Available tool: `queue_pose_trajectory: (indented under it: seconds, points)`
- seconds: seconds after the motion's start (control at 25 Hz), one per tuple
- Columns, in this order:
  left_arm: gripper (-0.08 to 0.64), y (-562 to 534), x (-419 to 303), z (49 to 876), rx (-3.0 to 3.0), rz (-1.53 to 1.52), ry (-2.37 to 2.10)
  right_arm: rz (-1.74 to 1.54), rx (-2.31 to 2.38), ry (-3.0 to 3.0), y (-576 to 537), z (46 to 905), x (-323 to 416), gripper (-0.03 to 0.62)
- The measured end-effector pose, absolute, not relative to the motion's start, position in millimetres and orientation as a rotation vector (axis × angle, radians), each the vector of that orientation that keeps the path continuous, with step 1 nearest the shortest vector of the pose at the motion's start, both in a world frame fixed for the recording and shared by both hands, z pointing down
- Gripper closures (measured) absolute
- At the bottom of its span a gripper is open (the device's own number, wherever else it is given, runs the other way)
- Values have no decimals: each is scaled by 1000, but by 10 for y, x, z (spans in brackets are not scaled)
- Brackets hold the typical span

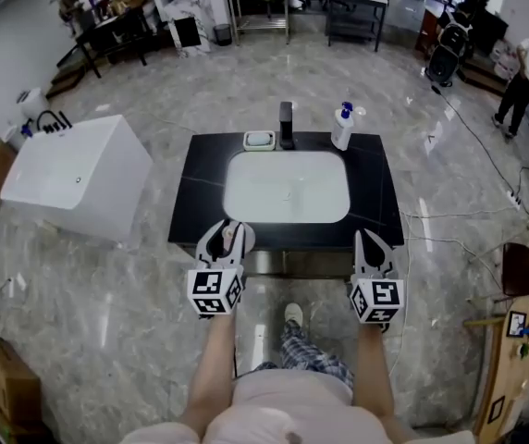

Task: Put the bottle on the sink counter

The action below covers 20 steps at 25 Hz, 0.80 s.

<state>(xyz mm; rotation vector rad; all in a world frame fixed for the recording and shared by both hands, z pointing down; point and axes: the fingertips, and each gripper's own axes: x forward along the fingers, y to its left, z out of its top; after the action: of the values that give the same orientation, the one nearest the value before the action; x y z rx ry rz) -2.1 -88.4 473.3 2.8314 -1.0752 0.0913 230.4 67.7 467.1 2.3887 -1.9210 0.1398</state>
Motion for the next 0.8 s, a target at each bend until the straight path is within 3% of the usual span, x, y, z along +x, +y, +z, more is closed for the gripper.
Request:
queue_pose_trajectory:
  seconds: [0.36, 0.8]
  points:
    - [428, -1838, 533, 4595, 2811, 64, -1163, 135, 2322, -1988, -359, 4586, 2917, 577]
    - [427, -2448, 784, 4614, 2779, 83, -1195, 169, 2271, -2039, -1104, 4582, 3155, 577]
